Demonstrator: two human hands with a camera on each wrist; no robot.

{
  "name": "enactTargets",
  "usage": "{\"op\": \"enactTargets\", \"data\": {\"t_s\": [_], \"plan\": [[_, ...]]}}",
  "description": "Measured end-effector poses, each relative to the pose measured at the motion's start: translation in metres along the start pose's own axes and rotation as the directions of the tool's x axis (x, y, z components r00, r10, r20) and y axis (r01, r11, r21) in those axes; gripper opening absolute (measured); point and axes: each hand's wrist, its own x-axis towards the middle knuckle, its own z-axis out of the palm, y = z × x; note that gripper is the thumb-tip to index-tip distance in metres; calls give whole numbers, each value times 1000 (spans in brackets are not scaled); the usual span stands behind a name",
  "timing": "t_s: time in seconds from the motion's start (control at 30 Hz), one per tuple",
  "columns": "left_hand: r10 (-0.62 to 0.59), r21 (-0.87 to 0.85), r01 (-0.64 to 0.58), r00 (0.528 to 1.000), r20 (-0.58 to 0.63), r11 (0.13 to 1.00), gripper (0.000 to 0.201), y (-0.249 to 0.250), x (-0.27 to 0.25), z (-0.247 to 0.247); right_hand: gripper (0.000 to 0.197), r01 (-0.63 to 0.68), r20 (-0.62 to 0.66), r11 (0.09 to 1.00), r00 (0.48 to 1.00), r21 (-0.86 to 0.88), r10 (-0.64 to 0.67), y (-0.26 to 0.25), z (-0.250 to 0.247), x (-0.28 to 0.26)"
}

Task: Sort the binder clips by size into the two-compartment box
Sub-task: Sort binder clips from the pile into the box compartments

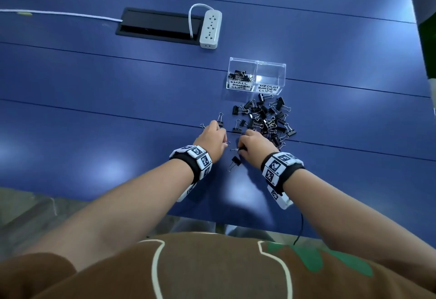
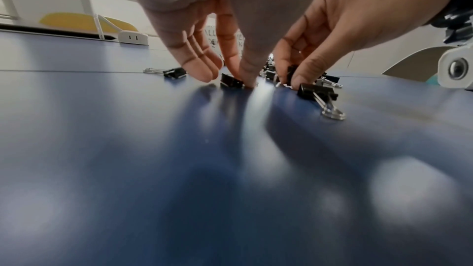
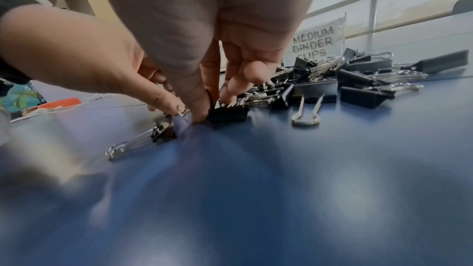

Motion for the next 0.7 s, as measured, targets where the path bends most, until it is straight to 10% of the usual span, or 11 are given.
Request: {"op": "enactTargets", "data": {"t_s": [0.2,0.4,0.7], "plan": [[14,18,-15,999,36,1000,13,5,-3,-5,12,-115,-182,948,968,298,174,11,-12,-6],[23,99,-35,992,122,994,14,13,-2,-8,16,-190,-162,612,866,768,473,52,-29,-23],[-65,-74,75,989,134,994,26,42,3,-6,20,-196,-76,379,800,904,595,83,-17,-38]]}}
